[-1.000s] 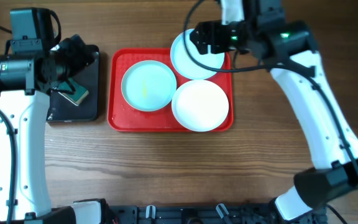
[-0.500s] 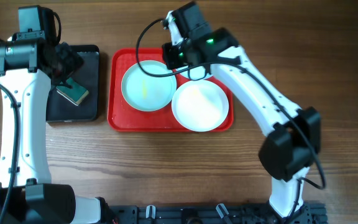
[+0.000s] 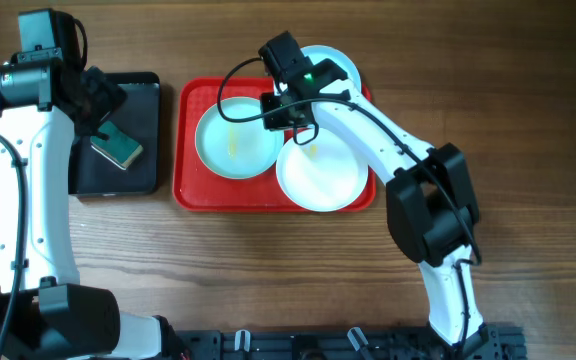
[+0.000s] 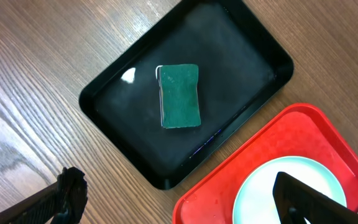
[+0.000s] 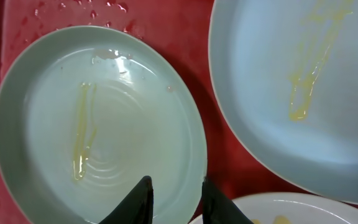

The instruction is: Clean dirty plates on tray and stack at the side

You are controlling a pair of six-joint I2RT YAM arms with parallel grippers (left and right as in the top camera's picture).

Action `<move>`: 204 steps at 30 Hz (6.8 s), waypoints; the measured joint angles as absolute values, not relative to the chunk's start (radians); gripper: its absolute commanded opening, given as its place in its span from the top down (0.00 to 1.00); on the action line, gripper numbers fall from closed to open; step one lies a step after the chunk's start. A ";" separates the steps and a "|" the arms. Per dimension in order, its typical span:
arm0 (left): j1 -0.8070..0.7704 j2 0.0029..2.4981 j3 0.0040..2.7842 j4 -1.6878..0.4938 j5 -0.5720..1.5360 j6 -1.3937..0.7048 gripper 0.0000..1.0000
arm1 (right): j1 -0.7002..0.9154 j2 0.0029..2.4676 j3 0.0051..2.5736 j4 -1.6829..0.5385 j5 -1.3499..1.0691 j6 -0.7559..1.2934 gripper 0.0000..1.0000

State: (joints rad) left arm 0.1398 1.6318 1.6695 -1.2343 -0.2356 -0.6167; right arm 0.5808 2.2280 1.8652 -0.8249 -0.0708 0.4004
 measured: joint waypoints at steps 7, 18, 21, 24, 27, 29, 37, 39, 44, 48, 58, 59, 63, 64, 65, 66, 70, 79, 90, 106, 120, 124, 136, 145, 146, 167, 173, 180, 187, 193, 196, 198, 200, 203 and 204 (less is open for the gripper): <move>0.140 1.636 1.670 -1.234 -0.236 -0.617 0.05 | 0.581 2.280 1.863 -0.819 -0.049 0.405 0.73; 0.140 1.647 1.670 -1.234 -0.236 -0.617 0.03 | 0.581 2.294 1.856 -0.772 -0.032 0.435 0.76; 0.140 1.647 1.670 -1.234 -0.236 -0.617 0.02 | 0.581 2.303 1.856 -0.769 -0.028 0.449 0.76; 0.140 1.647 1.670 -1.234 -0.236 -0.617 0.02 | 0.581 2.309 1.855 -0.768 -0.025 0.453 0.77; 0.140 1.647 1.670 -1.234 -0.236 -0.617 0.02 | 0.581 2.312 1.855 -0.762 -0.025 0.457 0.78; 0.140 1.647 1.670 -1.235 -0.236 -0.617 0.02 | 0.582 2.317 1.855 -0.761 -0.025 0.467 0.83; 0.140 1.656 1.662 -1.232 -0.236 -0.617 0.02 | 0.595 2.346 1.854 -0.748 -0.025 0.491 0.96; 0.140 1.657 1.651 -1.230 -0.236 -0.617 0.02 | 0.602 2.346 1.854 -0.743 -0.025 0.493 0.96; 0.140 1.657 1.615 -1.220 -0.236 -0.617 0.03 | 0.628 2.346 1.854 -0.727 -0.024 0.519 0.96; 0.140 1.657 1.557 -1.157 -0.239 -0.614 0.07 | 0.654 2.346 1.854 -0.723 -0.017 0.557 0.96; 0.140 1.659 1.313 -0.823 -0.239 -0.594 0.14 | 0.665 2.346 1.854 -0.720 -0.006 0.576 0.96; 0.140 1.660 1.293 -0.788 -0.239 -0.595 0.15 | 0.665 2.346 1.854 -0.720 -0.006 0.576 0.95; 0.140 1.665 1.209 -0.629 -0.242 -0.588 0.18 | 0.665 2.346 1.854 -0.721 -0.006 0.575 0.96; 0.140 1.673 1.188 -0.593 -0.242 -0.588 0.18 | 0.665 2.346 1.854 -0.722 -0.006 0.575 0.96; 0.140 1.683 1.179 -0.578 -0.244 -0.589 0.18 | 0.665 2.346 1.854 -0.722 -0.006 0.574 0.96; 0.140 1.692 1.176 -0.566 -0.247 -0.589 0.18 | 0.665 2.346 1.854 -0.722 -0.006 0.573 0.96; 0.150 1.777 1.175 -0.528 -0.256 -0.589 0.17 | 0.665 2.346 1.854 -0.722 -0.006 0.571 0.96; 0.262 1.869 1.226 -0.635 -0.206 -0.593 0.17 | 0.665 2.346 1.854 -0.720 -0.006 0.571 0.96; 0.274 1.927 1.302 -0.617 -0.121 -0.581 0.21 | 0.665 2.346 1.854 -0.717 -0.006 0.571 0.96; 0.271 2.009 1.311 -0.641 -0.095 -0.498 0.53 | 0.665 2.346 1.854 -0.717 -0.007 0.571 0.96; 0.270 2.009 1.329 -0.632 -0.084 -0.421 0.35 | 0.665 2.346 1.854 -0.716 -0.006 0.571 0.96; 0.270 2.009 1.329 -0.614 -0.084 -0.399 0.39 | 0.665 2.346 1.854 -0.716 -0.007 0.571 0.96; 0.270 2.009 1.329 -0.632 -0.083 -0.387 0.52 | 0.665 2.346 1.854 -0.713 -0.006 0.566 0.96; 0.270 2.009 1.329 -0.645 -0.083 -0.376 0.92 | 0.665 2.346 1.854 -0.712 -0.006 0.560 0.96; 0.270 2.009 1.329 -0.645 -0.083 -0.378 0.96 | 0.665 2.346 1.854 -0.712 -0.006 0.560 0.96; 0.270 1.961 1.330 -0.671 -0.080 -0.378 0.34 | 0.665 2.346 1.854 -0.712 -0.006 0.556 0.96; 0.270 1.905 1.346 -0.670 -0.080 -0.379 0.37 | 0.665 2.346 1.854 -0.712 -0.007 0.556 0.96; 0.270 1.906 1.347 -0.706 -0.080 -0.379 0.43 | 0.665 2.346 1.854 -0.711 -0.007 0.552 0.96; 0.269 1.948 1.347 -0.727 -0.080 -0.378 0.49 | 0.665 2.346 1.854 -0.710 -0.006 0.552 0.96; 0.268 1.966 1.347 -0.725 -0.080 -0.378 0.54 | 0.665 2.346 1.854 -0.710 -0.007 0.548 0.96; 0.268 1.966 1.347 -0.725 -0.080 -0.378 0.57 | 0.665 2.346 1.854 -0.710 -0.006 0.548 0.96; 0.268 1.966 1.347 -0.724 -0.080 -0.379 0.60 | 0.665 2.346 1.854 -0.710 -0.007 0.547 0.96; 0.268 1.966 1.347 -0.721 -0.080 -0.379 0.60 | 0.665 2.346 1.854 -0.710 -0.007 0.545 0.96; 0.268 1.966 1.347 -0.721 -0.080 -0.378 0.58 | 0.665 2.346 1.854 -0.709 -0.007 0.545 0.96; 0.268 1.966 1.347 -0.721 -0.080 -0.378 0.58 | 0.665 2.346 1.854 -0.710 -0.007 0.545 0.96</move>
